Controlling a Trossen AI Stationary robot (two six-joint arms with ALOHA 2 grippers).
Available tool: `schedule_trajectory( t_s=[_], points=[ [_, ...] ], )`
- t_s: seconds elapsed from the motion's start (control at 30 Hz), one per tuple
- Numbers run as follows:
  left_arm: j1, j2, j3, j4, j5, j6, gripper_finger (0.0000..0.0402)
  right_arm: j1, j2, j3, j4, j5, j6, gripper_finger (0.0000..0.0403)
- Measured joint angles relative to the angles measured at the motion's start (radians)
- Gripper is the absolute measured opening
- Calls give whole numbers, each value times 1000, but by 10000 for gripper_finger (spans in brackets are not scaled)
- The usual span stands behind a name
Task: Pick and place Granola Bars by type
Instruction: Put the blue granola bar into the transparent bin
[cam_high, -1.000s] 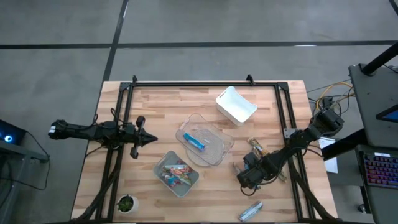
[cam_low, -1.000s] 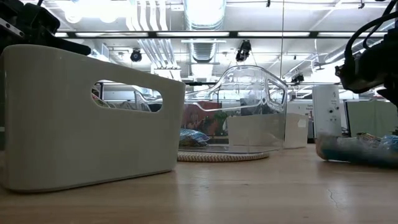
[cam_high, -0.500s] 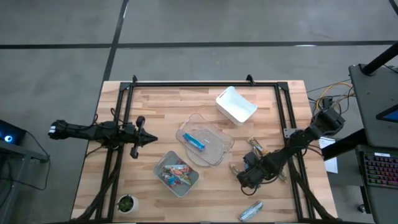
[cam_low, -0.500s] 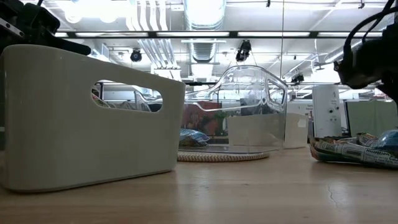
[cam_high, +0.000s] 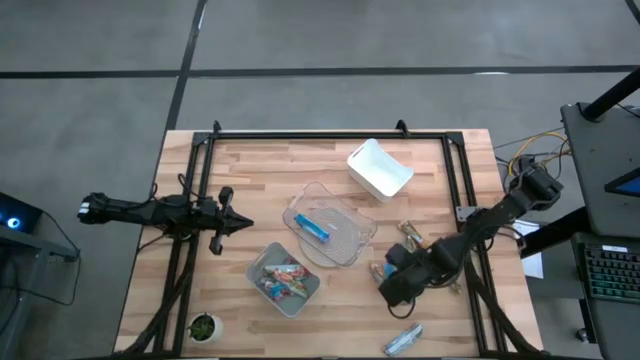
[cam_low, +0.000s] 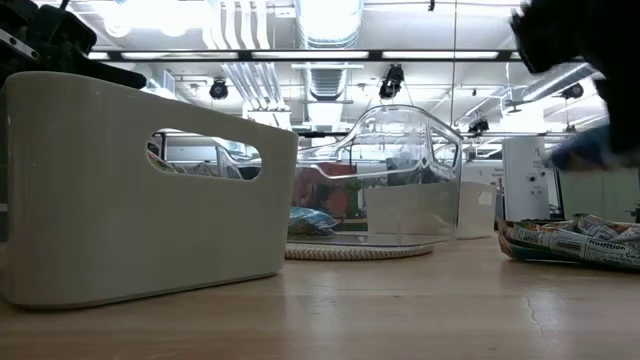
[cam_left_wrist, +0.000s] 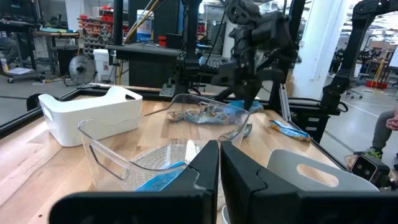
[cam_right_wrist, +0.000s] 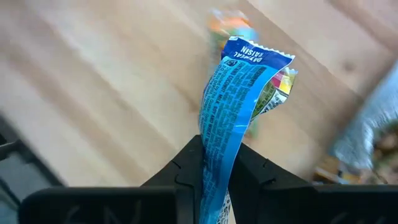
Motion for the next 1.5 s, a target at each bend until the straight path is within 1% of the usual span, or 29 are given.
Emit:
schedule_trajectory(
  t_s=[0.27,0.47,0.63,1.0,1.27,1.37,1.5],
  points=[
    [0,0,0,0,0,0,0,-73,0,150,-2,6,-259,47],
    [0,0,0,0,0,0,0,-159,0,258,-30,6,-461,47],
    [0,0,0,0,0,0,0,-224,1,315,-39,4,-611,47],
    [0,0,0,0,0,0,0,-365,2,428,-152,-10,-852,47],
    [0,0,0,0,0,0,0,-467,3,468,-165,-82,-977,47],
    [0,0,0,0,0,0,0,-496,21,489,-173,-83,-1009,47],
    [0,0,0,0,0,0,0,-522,77,541,-208,-84,-1070,47]
  ],
)
